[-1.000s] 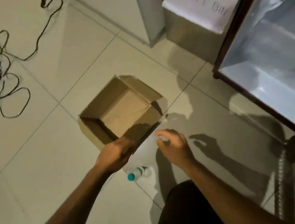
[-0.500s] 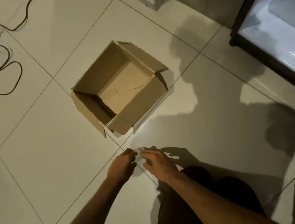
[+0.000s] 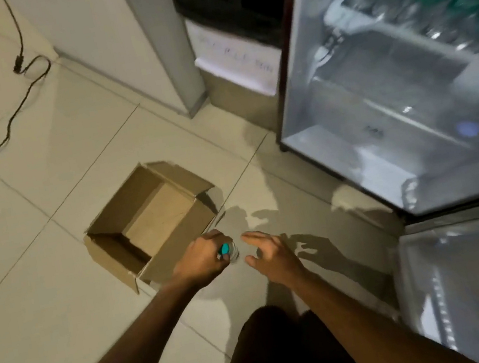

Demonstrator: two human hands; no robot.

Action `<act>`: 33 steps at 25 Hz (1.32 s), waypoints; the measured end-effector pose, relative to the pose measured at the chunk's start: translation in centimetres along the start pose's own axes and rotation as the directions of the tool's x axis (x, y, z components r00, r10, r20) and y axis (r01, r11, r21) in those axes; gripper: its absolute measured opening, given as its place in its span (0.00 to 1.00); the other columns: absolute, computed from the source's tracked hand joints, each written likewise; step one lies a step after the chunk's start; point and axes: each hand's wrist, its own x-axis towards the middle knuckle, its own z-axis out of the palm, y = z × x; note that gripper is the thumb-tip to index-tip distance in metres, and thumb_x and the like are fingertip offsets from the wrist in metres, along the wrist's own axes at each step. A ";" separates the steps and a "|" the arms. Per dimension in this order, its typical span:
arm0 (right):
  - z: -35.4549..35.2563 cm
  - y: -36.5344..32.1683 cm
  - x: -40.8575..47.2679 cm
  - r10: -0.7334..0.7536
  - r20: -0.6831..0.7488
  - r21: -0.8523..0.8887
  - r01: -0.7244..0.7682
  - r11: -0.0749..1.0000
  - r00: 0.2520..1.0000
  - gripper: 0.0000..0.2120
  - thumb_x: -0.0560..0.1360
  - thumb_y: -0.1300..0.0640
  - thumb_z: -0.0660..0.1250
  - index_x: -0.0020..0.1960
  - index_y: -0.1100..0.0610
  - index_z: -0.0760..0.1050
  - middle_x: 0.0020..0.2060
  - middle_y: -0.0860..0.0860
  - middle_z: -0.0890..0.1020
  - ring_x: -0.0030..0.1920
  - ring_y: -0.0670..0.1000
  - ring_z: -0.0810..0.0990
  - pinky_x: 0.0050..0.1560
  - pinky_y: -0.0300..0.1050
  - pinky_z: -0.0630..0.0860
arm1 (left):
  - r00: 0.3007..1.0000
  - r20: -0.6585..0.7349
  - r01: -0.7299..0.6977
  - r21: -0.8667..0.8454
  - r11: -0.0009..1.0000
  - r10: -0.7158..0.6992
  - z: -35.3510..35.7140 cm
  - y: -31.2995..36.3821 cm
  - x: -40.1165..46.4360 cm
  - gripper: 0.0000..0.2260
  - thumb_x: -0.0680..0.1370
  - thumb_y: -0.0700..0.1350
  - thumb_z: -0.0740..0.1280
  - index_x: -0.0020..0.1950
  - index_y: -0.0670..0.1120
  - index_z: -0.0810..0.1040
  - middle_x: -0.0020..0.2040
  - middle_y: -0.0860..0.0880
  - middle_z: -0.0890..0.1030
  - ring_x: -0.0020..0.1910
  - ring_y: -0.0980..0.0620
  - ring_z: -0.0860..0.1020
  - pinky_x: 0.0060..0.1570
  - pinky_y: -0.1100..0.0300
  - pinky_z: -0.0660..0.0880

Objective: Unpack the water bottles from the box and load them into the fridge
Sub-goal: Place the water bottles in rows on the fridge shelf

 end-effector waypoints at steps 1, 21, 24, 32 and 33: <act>-2.9 -1.0 -0.2 0.007 -0.027 -0.011 -0.007 1.000 1.000 0.24 0.75 0.58 0.72 0.69 0.60 0.74 0.65 0.54 0.79 0.65 0.51 0.77 0.66 0.48 0.75 | 0.999 -0.012 -0.053 -0.015 0.998 0.053 -2.3 2.2 1.3 0.13 0.78 0.47 0.69 0.61 0.46 0.80 0.56 0.49 0.80 0.51 0.51 0.79 0.49 0.64 0.74; -34.7 -11.5 -1.1 0.146 -0.828 0.279 0.171 0.945 0.542 0.14 0.69 0.56 0.78 0.49 0.43 0.79 0.44 0.39 0.84 0.44 0.38 0.82 0.44 0.38 0.79 | 0.516 -0.317 -0.678 0.416 0.606 0.795 -34.6 27.3 18.2 0.23 0.77 0.53 0.71 0.70 0.48 0.74 0.67 0.46 0.78 0.64 0.49 0.77 0.61 0.51 0.76; -36.8 -11.6 -1.2 0.157 -0.877 0.250 0.153 0.956 0.454 0.12 0.69 0.53 0.78 0.49 0.43 0.80 0.43 0.40 0.83 0.43 0.39 0.81 0.44 0.41 0.79 | 0.444 -0.299 -0.570 0.633 0.524 0.845 -38.6 28.2 21.7 0.23 0.79 0.56 0.67 0.70 0.45 0.74 0.68 0.43 0.77 0.68 0.45 0.75 0.63 0.47 0.74; -42.3 -11.3 -0.8 0.068 -0.939 0.162 0.259 0.952 0.338 0.05 0.74 0.55 0.74 0.49 0.48 0.81 0.43 0.44 0.84 0.44 0.45 0.81 0.46 0.46 0.79 | 0.303 -0.258 -0.412 0.832 0.370 0.917 -39.8 27.9 27.0 0.26 0.83 0.58 0.55 0.71 0.40 0.73 0.66 0.39 0.78 0.68 0.42 0.75 0.67 0.47 0.70; -42.9 -11.3 -0.6 0.073 -0.939 0.175 0.286 0.942 0.336 0.04 0.75 0.53 0.74 0.49 0.49 0.81 0.43 0.45 0.84 0.44 0.48 0.82 0.46 0.47 0.79 | 0.271 -0.261 -0.395 0.848 0.355 0.926 -39.6 27.8 27.3 0.26 0.83 0.58 0.56 0.70 0.39 0.74 0.66 0.39 0.78 0.67 0.41 0.75 0.66 0.46 0.71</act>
